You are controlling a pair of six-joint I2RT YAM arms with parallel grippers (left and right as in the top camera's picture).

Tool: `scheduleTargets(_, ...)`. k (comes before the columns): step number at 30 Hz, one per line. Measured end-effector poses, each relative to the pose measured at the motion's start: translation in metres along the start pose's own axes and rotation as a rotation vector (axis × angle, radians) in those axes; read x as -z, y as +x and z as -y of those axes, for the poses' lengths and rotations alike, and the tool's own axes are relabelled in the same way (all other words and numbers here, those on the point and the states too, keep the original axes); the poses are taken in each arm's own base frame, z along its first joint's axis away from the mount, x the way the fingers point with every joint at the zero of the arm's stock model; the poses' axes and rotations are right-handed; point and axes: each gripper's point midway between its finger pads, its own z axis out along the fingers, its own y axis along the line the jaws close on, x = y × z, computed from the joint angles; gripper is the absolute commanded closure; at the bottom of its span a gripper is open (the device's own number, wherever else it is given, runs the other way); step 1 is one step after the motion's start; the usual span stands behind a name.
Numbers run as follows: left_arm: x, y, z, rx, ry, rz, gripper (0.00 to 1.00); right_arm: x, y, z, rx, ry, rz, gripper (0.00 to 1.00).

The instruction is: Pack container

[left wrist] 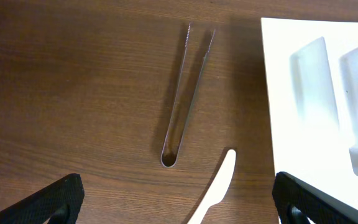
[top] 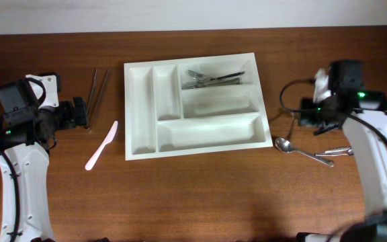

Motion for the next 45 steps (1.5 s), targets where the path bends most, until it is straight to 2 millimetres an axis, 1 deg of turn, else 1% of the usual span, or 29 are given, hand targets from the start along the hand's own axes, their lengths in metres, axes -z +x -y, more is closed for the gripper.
scheduleTargets(2,0.000,0.000,0.000,0.000,0.000,0.000,0.01,0.022,-0.016,-0.015,0.059,-0.017,0.075,0.96)
scheduleTargets(4,0.000,0.000,0.000,0.000,0.000,0.000,0.01,0.033,-0.022,-0.034,0.145,-0.039,0.109,0.96)
scheduleTargets(5,0.000,0.000,0.000,0.000,0.000,0.000,0.01,0.035,-0.022,-0.043,0.185,-0.048,0.113,0.96)
scheduleTargets(8,0.000,0.000,0.000,0.000,0.000,0.000,0.01,0.033,-0.018,-0.059,0.262,-0.054,0.103,0.96)
scheduleTargets(10,0.000,0.000,0.000,0.000,0.000,0.000,0.01,0.032,-0.018,-0.060,0.277,-0.050,0.099,0.96)
scheduleTargets(13,0.000,0.000,0.000,0.000,0.000,0.000,0.01,0.028,-0.019,-0.048,0.262,-0.021,0.091,0.95)
scheduleTargets(14,0.000,0.000,0.000,0.000,0.000,0.000,0.01,0.026,-0.020,-0.041,0.244,-0.007,0.086,0.89)
scheduleTargets(15,0.000,0.000,0.000,0.000,0.000,0.000,0.01,0.023,-0.021,-0.031,0.209,0.010,0.076,0.84)
scheduleTargets(17,0.000,0.000,0.000,0.000,0.000,0.000,0.01,0.013,-0.019,-0.008,0.138,0.043,0.046,0.84)
scheduleTargets(19,0.000,0.000,0.000,0.000,0.000,0.000,0.01,-0.003,-0.010,0.018,0.060,0.072,-0.019,0.83)
scheduleTargets(21,0.000,0.000,0.000,0.000,0.000,0.000,0.01,-0.020,0.002,0.038,0.002,0.091,-0.098,0.79)
scheduleTargets(23,0.000,0.000,0.000,0.000,0.000,0.000,0.01,-0.037,0.015,0.050,-0.028,0.100,-0.180,0.76)
scheduleTargets(25,0.000,0.000,0.000,0.000,0.000,0.000,0.01,-0.053,0.028,0.052,-0.037,0.096,-0.256,0.71)
scheduleTargets(27,0.000,0.000,0.000,0.000,0.000,0.000,0.01,-0.068,0.038,0.053,-0.041,0.091,-0.314,0.71)
scheduleTargets(31,0.000,0.000,0.000,0.000,0.000,0.000,0.01,-0.087,0.049,0.054,-0.029,0.084,-0.381,0.71)
scheduleTargets(36,0.000,0.000,0.000,0.000,0.000,0.000,0.01,-0.097,0.055,0.055,0.083,0.055,-0.420,0.69)
scheduleTargets(38,0.000,0.000,0.000,0.000,0.000,0.000,0.01,-0.099,0.053,0.052,0.142,0.025,-0.412,0.65)
scheduleTargets(41,0.000,0.000,0.000,0.000,0.000,0.000,0.01,-0.099,0.052,0.047,0.228,-0.024,-0.405,0.65)
scheduleTargets(45,0.000,0.000,0.000,0.000,0.000,0.000,0.01,-0.100,0.051,0.043,0.285,-0.054,-0.397,0.64)
